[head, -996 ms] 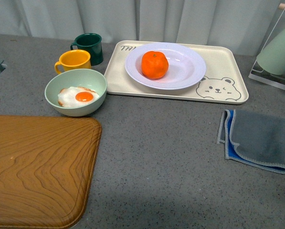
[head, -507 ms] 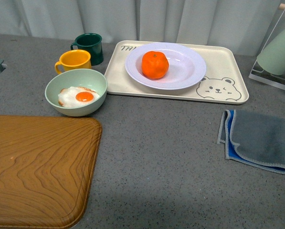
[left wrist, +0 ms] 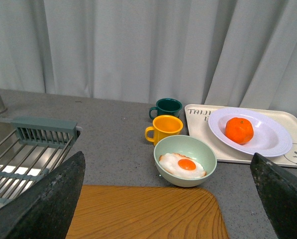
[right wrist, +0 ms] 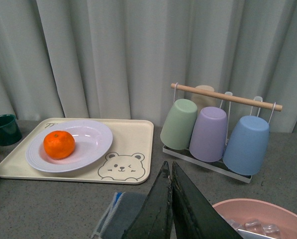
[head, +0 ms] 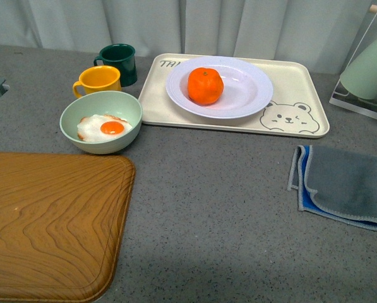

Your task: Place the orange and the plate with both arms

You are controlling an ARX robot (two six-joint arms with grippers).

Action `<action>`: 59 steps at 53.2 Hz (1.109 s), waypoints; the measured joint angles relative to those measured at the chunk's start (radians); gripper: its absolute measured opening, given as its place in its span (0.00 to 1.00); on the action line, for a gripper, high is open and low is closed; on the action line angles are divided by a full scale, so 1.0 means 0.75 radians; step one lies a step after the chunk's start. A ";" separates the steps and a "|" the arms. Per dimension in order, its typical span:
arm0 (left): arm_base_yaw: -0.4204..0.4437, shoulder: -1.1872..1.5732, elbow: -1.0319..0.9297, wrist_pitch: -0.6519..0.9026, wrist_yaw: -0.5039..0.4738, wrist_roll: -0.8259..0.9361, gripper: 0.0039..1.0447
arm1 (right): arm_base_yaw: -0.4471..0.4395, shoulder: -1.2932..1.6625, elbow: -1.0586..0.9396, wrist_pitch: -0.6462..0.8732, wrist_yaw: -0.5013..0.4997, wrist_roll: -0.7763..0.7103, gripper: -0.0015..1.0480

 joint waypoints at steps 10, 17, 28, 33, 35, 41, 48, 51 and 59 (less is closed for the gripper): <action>0.000 0.000 0.000 0.000 0.000 0.000 0.94 | 0.000 -0.080 0.000 -0.080 -0.001 0.000 0.01; 0.000 0.000 0.000 0.000 0.000 0.000 0.94 | 0.000 -0.146 0.001 -0.148 -0.001 0.000 0.01; -0.001 -0.001 0.000 0.000 0.000 0.000 0.94 | -0.001 -0.349 0.001 -0.356 -0.002 0.000 0.01; 0.000 -0.001 0.000 0.000 0.000 0.000 0.94 | -0.001 -0.349 0.001 -0.359 -0.002 0.000 0.01; 0.000 -0.001 0.000 0.000 0.000 0.000 0.94 | 0.000 -0.349 0.001 -0.359 -0.002 -0.002 0.04; 0.000 -0.001 0.000 0.000 -0.001 0.000 0.94 | 0.000 -0.351 0.001 -0.359 -0.002 -0.001 0.20; 0.000 -0.001 0.000 0.000 0.000 0.000 0.94 | 0.000 -0.351 0.001 -0.359 -0.002 -0.001 0.39; 0.000 -0.001 0.000 0.000 0.000 0.000 0.94 | 0.000 -0.351 0.001 -0.359 -0.002 -0.001 0.48; 0.000 -0.001 0.000 0.000 0.000 0.000 0.94 | 0.000 -0.351 0.001 -0.359 -0.002 -0.001 0.71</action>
